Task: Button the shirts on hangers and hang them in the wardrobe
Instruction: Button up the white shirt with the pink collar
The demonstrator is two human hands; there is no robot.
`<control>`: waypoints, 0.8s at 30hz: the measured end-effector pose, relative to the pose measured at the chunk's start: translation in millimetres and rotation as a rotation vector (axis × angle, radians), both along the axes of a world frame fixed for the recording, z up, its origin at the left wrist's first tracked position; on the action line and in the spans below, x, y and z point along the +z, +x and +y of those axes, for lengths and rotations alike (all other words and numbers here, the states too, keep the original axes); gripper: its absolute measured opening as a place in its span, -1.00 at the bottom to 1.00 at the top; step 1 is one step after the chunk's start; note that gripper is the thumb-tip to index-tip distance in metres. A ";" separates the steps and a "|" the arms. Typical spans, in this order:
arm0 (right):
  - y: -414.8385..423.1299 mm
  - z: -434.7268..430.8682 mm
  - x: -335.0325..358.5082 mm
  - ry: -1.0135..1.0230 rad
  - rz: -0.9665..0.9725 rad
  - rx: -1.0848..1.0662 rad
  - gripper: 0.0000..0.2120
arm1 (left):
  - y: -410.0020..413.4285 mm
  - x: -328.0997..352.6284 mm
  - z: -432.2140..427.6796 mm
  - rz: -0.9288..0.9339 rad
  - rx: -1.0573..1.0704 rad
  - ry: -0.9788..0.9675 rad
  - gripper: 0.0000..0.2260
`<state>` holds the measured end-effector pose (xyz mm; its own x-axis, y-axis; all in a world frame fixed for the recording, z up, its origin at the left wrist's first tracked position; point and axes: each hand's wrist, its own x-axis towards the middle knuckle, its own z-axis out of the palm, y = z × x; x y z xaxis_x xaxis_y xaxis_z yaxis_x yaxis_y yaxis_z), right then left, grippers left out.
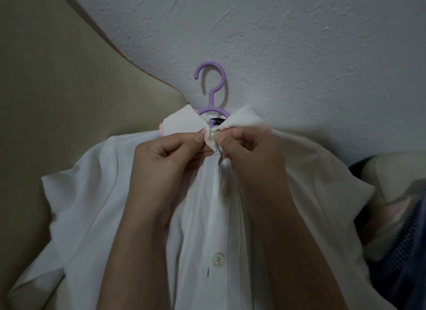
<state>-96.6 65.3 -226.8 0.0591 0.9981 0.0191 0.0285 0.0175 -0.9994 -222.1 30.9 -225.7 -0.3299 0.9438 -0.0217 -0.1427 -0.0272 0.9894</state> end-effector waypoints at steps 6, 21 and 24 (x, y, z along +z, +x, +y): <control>-4.2 -1.7 -6.0 0.180 -0.078 -0.044 -0.97 | 4.5 -1.2 4.4 -0.047 0.055 -0.012 -0.91; -2.7 -9.4 -1.1 0.266 -0.262 -0.050 -0.95 | 14.3 -2.0 3.6 0.061 0.099 -0.003 -0.93; -3.4 -6.5 -1.3 0.225 -0.195 -0.053 -0.95 | 17.0 -1.7 3.9 0.091 0.138 0.001 -0.94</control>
<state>-100.0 58.8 -228.1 0.0848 0.9630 0.2558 0.2262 0.2314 -0.9462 -205.1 34.7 -227.3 -0.4568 0.8894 0.0153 -0.0472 -0.0415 0.9980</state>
